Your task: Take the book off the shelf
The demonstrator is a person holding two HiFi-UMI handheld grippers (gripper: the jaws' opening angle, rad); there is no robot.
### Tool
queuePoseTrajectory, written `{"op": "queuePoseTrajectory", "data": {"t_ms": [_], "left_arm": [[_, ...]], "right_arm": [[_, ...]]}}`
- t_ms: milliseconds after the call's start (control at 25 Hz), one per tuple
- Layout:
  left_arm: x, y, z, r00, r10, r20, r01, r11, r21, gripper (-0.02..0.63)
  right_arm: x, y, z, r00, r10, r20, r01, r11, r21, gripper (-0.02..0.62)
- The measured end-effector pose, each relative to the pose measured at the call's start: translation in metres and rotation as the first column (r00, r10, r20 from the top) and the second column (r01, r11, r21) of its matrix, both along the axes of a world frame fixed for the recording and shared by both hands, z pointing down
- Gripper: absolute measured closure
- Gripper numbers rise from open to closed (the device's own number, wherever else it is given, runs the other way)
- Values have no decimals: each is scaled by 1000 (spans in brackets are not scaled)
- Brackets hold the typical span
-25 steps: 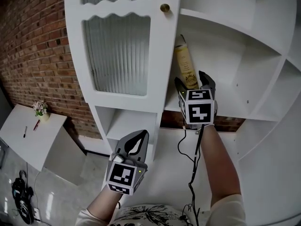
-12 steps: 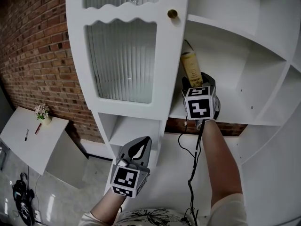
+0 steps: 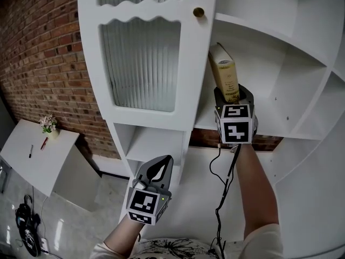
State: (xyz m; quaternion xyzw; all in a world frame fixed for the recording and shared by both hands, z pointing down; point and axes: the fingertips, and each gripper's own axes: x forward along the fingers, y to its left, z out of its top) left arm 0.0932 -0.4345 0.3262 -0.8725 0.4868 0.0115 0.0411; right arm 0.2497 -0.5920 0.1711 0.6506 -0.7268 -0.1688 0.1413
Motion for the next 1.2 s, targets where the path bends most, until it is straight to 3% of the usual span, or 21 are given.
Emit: {"op": "queuePoseTrajectory", "data": {"t_ms": [440,800,1200], "left_arm": [[-12,49,7,995,97,14,-97,995,0,594],[-2,91,-7,998,62,-22,-61,998,35,594],[15,155,7,999,16,-52,-16,1000,-6,594]], "right_arm": [[-2,100,-3,1000,25,17,-26,997,75,362],[-1,174,11,996,-68,54,61,991,118,362],[26,255,71,985,-109,132,106,994,34,362]]}}
